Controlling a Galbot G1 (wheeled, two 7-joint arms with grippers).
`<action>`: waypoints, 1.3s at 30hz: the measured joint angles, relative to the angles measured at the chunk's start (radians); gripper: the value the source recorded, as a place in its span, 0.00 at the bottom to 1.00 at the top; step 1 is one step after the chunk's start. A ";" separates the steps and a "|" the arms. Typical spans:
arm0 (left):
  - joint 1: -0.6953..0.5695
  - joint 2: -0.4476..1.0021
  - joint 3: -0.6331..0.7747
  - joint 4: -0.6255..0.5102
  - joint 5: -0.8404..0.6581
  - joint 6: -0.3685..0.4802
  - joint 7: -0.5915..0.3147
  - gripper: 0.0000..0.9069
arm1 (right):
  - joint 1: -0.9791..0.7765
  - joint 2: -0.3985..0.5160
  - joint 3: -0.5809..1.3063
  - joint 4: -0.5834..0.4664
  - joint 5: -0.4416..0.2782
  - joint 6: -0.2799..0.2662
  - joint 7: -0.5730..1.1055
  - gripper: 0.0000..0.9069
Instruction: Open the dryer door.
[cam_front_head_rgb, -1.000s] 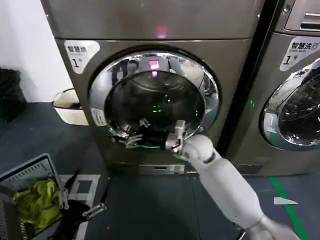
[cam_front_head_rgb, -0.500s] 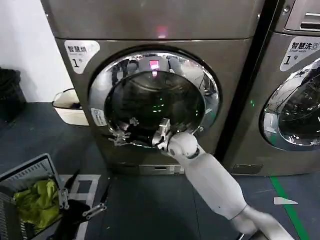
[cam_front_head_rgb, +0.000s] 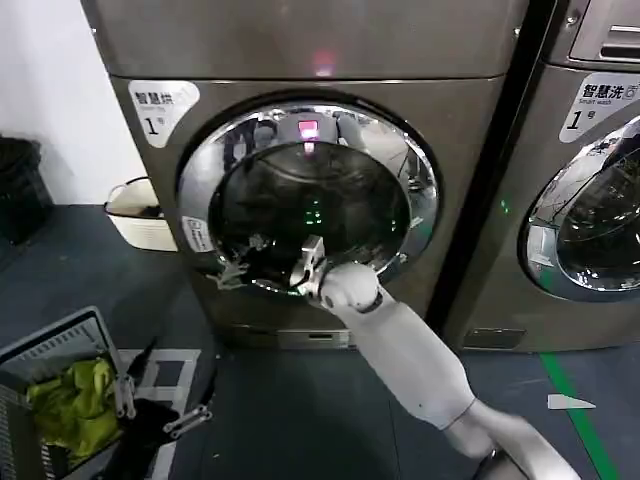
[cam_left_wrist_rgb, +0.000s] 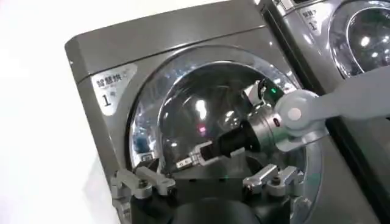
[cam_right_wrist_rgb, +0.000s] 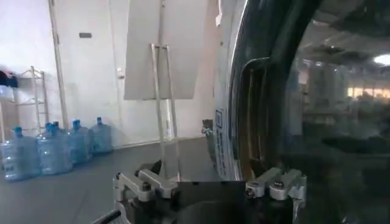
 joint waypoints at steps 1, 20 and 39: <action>-0.001 0.000 -0.001 0.000 0.000 0.001 0.000 1.00 | 0.002 0.003 -0.001 -0.004 0.000 0.000 0.000 1.00; -0.049 0.027 -0.052 0.016 -0.066 0.058 -0.011 1.00 | 0.051 0.031 -0.029 -0.074 -0.005 0.002 -0.062 1.00; -0.207 0.113 -0.153 0.096 -0.184 0.143 -0.030 1.00 | 0.056 -0.021 -0.083 -0.009 0.089 -0.046 -0.131 1.00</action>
